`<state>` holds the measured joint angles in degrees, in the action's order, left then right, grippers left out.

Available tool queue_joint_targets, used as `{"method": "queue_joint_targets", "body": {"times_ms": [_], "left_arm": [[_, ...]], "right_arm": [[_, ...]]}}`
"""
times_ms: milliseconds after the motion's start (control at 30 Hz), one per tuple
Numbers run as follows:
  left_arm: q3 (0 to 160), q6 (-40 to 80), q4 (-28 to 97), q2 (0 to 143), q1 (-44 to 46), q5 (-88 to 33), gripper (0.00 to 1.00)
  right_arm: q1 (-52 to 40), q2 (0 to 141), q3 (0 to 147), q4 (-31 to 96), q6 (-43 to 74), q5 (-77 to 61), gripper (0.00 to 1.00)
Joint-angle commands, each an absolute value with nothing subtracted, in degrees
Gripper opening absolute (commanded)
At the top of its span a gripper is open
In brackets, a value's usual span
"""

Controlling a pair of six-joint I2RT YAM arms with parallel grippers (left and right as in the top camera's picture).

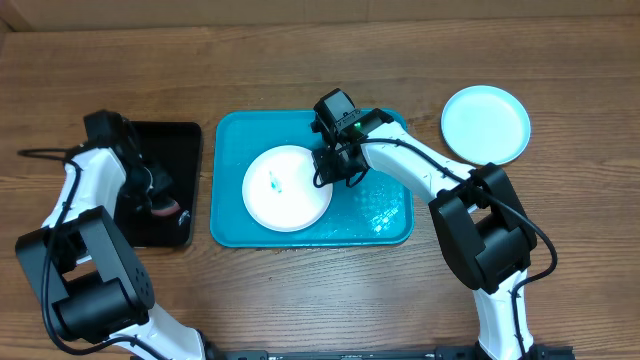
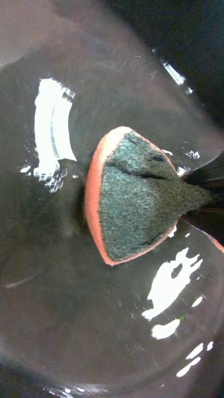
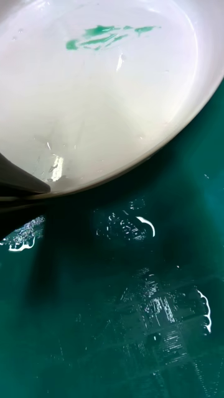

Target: Clean dirty plates on tray and stack at the side

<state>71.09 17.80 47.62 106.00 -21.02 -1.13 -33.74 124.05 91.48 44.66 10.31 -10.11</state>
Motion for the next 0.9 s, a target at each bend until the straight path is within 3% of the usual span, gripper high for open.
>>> {"method": "queue_joint_targets", "body": {"times_ms": [0,433,567,633,700,733,767,867], "left_arm": [[77.8,17.4,52.1,105.1,-21.0,-3.5,0.04],[82.6,1.6,62.1,102.9,-15.7,-31.6,0.04],[82.1,1.3,62.3,103.0,-9.1,-31.4,0.04],[82.1,1.5,61.5,103.0,-5.3,-31.2,0.04],[82.1,4.2,60.2,103.0,-1.7,-28.8,0.04],[82.1,6.6,59.7,103.0,-0.2,-26.4,0.04],[82.1,9.8,59.3,103.1,1.5,-22.9,0.04],[81.4,16.0,58.4,103.4,5.9,-14.6,0.04]], "right_arm": [[-33.7,124.4,91.1,44.4,10.5,-9.7,0.04],[-33.7,124.5,86.5,40.3,10.5,-9.1,0.04],[-33.7,124.5,86.5,40.2,10.5,-9.2,0.05],[-33.7,124.5,86.5,39.8,10.5,-9.2,0.16],[-33.7,124.5,86.5,39.4,10.5,-9.6,0.15],[-33.7,124.5,86.5,39.2,10.5,-10.0,0.06],[-33.7,124.5,86.5,39.0,10.5,-10.4,0.04],[-33.7,124.5,86.5,38.7,10.5,-10.4,0.04]]}}
